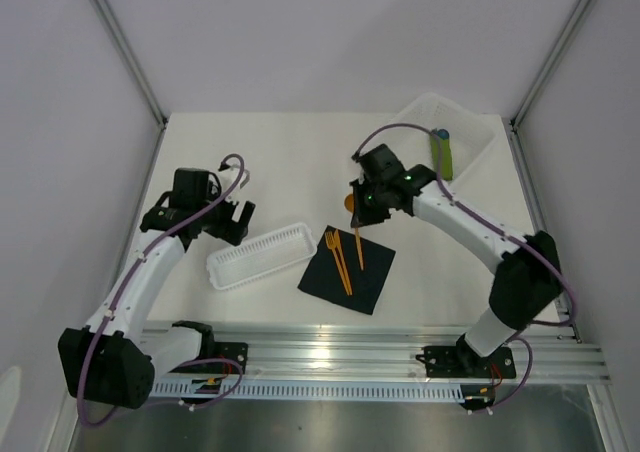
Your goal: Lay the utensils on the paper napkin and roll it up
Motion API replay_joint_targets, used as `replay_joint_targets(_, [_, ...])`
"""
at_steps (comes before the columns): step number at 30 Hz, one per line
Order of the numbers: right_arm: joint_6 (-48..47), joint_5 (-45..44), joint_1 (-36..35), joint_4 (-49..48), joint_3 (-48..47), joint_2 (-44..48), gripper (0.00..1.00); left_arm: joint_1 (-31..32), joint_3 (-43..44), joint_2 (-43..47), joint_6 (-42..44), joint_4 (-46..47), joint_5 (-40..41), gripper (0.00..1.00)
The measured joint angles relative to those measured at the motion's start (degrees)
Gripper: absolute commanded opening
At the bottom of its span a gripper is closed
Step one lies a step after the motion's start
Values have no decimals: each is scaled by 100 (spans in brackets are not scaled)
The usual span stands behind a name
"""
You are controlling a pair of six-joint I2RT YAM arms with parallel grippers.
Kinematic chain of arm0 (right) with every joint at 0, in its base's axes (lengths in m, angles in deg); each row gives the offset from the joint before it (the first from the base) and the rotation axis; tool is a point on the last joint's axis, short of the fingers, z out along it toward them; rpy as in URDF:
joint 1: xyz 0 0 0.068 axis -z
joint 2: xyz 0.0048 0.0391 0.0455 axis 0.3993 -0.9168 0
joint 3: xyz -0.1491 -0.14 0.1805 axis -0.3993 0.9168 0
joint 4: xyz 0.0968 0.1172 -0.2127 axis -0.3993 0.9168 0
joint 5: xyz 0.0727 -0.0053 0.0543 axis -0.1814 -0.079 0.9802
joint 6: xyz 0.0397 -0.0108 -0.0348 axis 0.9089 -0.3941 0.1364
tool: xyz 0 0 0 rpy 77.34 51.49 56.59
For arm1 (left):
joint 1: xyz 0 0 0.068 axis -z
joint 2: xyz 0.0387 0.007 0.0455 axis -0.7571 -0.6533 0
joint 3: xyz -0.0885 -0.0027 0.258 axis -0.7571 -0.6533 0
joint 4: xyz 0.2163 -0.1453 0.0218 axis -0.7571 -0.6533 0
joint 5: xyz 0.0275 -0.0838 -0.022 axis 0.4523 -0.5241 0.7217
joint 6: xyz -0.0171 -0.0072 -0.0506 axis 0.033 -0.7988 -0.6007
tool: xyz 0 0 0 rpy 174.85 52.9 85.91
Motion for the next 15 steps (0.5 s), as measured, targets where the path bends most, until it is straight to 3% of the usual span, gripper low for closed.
replay_joint_targets(7, [-83,254,-297,855,-219,-1416,0,-319,-695,90,-2,608,146,95])
replay_joint_targets(15, [31,254,-411,789,-433,-1821,0,-352,-903,127,-9,1049,205,95])
